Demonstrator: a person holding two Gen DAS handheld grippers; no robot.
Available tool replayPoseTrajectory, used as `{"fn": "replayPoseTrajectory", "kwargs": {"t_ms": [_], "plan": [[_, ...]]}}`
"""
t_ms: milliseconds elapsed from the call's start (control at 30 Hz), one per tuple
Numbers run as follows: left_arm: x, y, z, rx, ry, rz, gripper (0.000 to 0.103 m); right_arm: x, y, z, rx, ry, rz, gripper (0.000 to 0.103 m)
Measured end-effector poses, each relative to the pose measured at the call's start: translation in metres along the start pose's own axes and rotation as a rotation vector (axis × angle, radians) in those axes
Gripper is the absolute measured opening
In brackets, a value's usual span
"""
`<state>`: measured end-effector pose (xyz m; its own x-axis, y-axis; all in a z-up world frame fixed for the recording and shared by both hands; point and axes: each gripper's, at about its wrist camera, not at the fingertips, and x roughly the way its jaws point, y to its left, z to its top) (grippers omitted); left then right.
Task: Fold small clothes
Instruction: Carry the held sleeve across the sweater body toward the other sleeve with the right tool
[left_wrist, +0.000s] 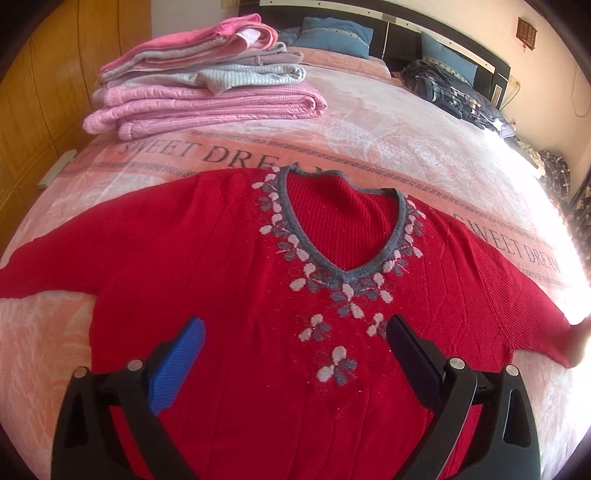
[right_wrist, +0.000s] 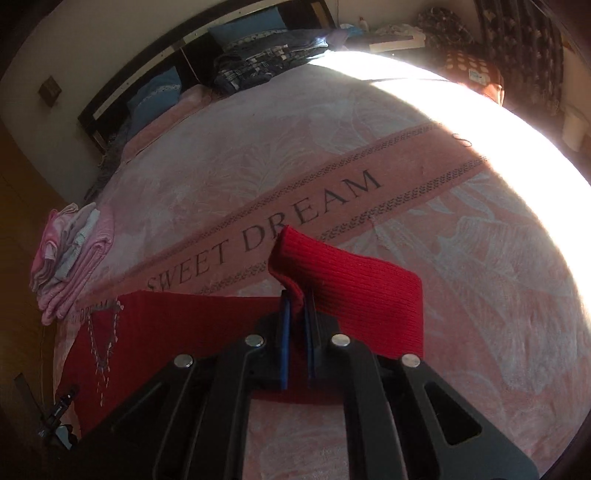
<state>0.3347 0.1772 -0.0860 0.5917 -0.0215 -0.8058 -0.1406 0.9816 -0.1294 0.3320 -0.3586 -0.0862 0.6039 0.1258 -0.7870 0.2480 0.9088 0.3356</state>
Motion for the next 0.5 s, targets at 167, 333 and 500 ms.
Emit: {"fn": "replayPoseTrajectory", "kwargs": {"t_ms": [167, 333, 500], "plan": [[0.003, 0.026, 0.001, -0.012, 0.012, -0.016, 0.099, 0.046, 0.124, -0.021, -0.161, 0.081, 0.119, 0.005], [0.011, 0.041, -0.003, -0.014, 0.04, -0.03, 0.099, 0.081, 0.22, -0.06, -0.327, 0.163, 0.167, 0.005], [0.014, 0.047, -0.007, -0.009, 0.049, -0.038, 0.099, 0.114, 0.267, -0.098, -0.423, 0.251, 0.192, 0.005]]}}
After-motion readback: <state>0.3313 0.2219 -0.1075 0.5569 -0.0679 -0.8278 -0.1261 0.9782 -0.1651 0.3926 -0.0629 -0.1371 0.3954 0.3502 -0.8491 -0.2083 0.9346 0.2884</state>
